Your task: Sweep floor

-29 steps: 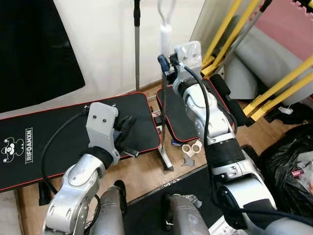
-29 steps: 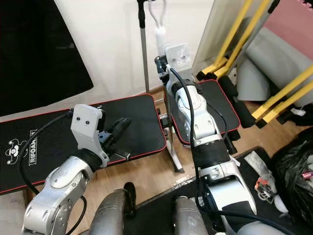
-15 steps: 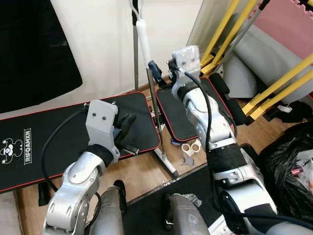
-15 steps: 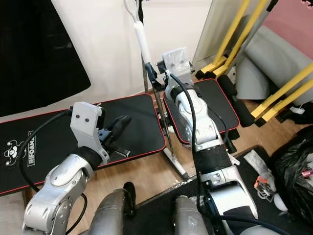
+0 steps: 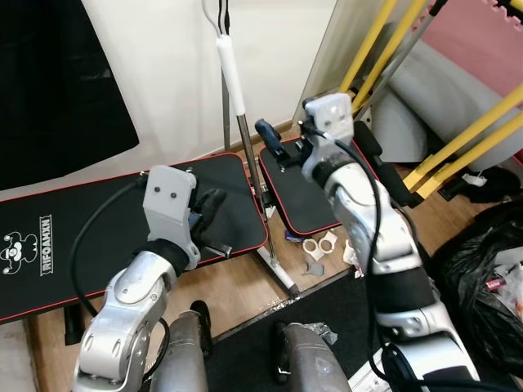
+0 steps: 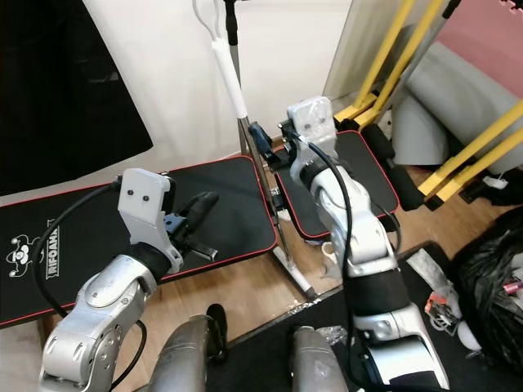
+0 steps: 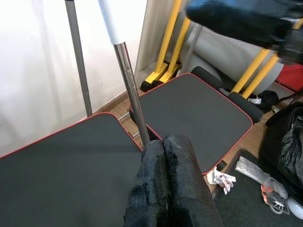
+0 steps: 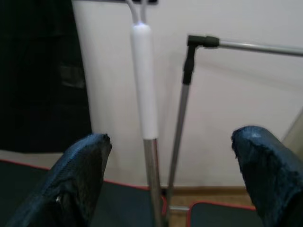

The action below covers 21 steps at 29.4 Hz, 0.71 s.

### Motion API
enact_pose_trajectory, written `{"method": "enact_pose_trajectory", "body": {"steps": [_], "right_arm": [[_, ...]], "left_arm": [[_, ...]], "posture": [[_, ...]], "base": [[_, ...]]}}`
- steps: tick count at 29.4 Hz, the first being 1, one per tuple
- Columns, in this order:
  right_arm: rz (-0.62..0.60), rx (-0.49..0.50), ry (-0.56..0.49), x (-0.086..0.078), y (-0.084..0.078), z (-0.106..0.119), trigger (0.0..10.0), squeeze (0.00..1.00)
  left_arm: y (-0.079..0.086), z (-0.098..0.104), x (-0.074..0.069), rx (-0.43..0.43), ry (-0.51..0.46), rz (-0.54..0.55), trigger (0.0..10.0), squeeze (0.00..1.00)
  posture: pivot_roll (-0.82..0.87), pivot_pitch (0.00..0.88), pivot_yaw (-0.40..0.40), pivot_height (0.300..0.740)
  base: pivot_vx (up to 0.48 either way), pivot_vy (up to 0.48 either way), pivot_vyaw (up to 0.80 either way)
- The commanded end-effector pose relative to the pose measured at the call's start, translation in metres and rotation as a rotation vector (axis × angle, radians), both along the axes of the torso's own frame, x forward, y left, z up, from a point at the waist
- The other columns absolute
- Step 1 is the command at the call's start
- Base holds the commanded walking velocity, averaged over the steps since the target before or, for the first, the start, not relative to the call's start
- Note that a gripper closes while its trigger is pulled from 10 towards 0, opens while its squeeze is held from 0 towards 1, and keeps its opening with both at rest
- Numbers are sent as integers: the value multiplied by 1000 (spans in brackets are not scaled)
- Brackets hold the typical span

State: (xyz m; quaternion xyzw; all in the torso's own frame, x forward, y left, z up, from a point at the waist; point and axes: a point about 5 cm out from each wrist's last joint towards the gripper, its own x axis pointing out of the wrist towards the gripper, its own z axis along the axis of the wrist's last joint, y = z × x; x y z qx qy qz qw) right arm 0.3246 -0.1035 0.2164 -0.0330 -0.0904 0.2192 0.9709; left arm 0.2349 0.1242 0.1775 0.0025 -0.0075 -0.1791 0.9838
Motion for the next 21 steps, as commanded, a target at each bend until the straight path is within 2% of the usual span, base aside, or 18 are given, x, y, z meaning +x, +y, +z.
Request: {"method": "enact_pose_trajectory", "body": {"steps": [1,7,9,11,12,13,15,16,20,21], "right_arm": [[8,34,41,-9,-10,-5,10000,0],[22,72,91,-24,-16,-14,10000,0],[55,72,123,-37,-17,-22,10000,0],[55,72,123,-37,-17,-22,10000,0],[71,71,140,-48,-19,-28,10000,0],[73,71,154,-57,-20,-32,10000,0],[73,71,154,-57,-20,-32,10000,0],[48,77,170,-64,-23,-37,10000,0],[11,82,184,-69,-28,-42,10000,0],[-25,93,205,-74,-33,-47,10000,0]], "left_arm": [[0,-5,2,-7,16,22,10000,0],[6,-6,6,-27,28,62,10000,0],[12,-9,9,-16,47,92,10000,0],[12,-9,9,-16,47,92,10000,0],[14,-11,8,0,56,84,10000,0],[15,-13,7,18,58,69,10000,0],[15,-13,7,18,58,69,10000,0],[14,-15,5,36,63,48,10000,0],[14,-16,5,26,62,58,10000,0],[15,-17,6,16,64,69,10000,0]], "posture": [[-89,268,-144,740],[-96,252,-143,740],[-107,239,-140,740],[-107,239,-140,740],[-110,233,-137,740],[-115,226,-134,740],[-115,226,-134,740],[-120,221,-131,740],[-124,216,-128,740],[-126,212,-128,740]], "base": [[0,0,0],[0,0,0],[0,0,0],[0,0,0],[0,0,0],[289,0,0],[289,0,0],[480,0,0],[472,0,0],[0,0,0]]}}
